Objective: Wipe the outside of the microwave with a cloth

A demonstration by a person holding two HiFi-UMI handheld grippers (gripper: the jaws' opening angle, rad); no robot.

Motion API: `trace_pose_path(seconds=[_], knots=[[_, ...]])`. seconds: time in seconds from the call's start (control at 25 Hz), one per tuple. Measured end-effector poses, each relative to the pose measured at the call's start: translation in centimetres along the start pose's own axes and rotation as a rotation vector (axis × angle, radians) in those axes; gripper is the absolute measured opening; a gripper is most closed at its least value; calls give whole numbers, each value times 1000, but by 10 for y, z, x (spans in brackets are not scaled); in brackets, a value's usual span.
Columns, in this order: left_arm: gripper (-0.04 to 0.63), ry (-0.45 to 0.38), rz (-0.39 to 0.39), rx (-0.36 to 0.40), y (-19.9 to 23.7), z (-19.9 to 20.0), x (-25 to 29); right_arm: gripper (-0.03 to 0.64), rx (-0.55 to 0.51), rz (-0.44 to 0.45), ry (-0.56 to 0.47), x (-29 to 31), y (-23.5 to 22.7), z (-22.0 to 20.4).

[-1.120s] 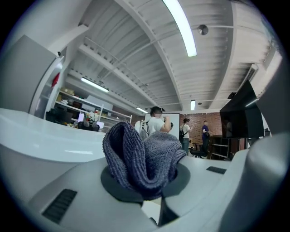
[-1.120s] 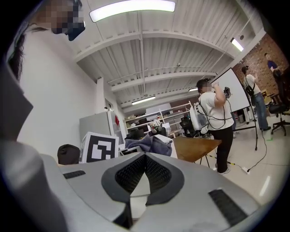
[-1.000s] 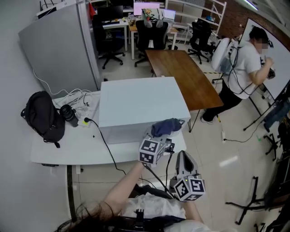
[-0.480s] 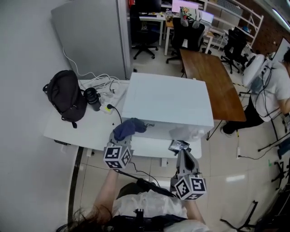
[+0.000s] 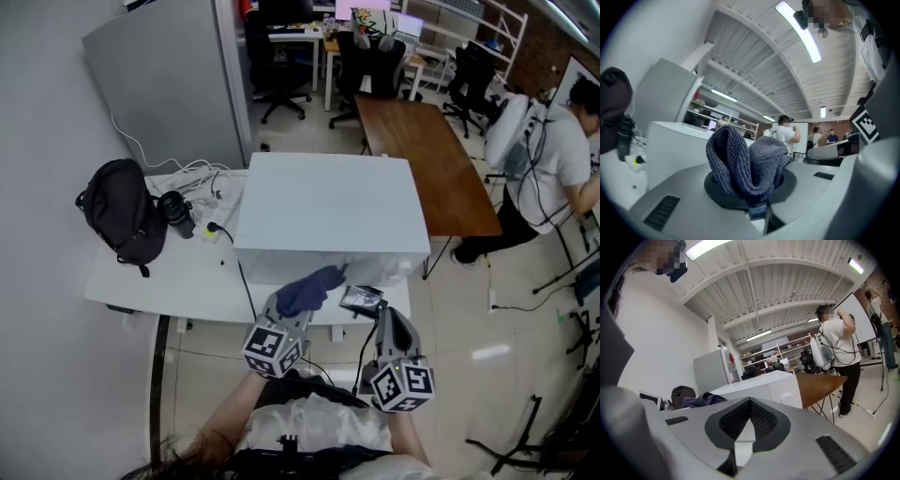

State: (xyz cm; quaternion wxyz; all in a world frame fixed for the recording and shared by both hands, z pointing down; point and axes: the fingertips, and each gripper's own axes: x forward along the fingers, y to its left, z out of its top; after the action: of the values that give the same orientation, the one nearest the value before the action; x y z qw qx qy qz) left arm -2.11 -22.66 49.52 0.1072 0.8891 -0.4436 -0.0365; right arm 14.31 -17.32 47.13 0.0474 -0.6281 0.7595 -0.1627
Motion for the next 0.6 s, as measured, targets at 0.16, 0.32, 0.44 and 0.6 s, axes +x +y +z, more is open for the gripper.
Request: trace_pose_path(seconds=[0.16, 0.32, 0.44, 0.6], knots=[[49, 55, -254, -30, -85, -25, 65, 23, 6, -77, -27, -19, -23, 4], [49, 149, -325, 59, -124, -68, 122, 23, 13, -144, -38, -40, -40, 6], [49, 194, -275, 40, -119, -85, 142, 23, 9, -174, -55, -50, -47, 9], [49, 196, -169, 37, -82, -91, 132, 23, 11, -189, -53, -54, -50, 9]])
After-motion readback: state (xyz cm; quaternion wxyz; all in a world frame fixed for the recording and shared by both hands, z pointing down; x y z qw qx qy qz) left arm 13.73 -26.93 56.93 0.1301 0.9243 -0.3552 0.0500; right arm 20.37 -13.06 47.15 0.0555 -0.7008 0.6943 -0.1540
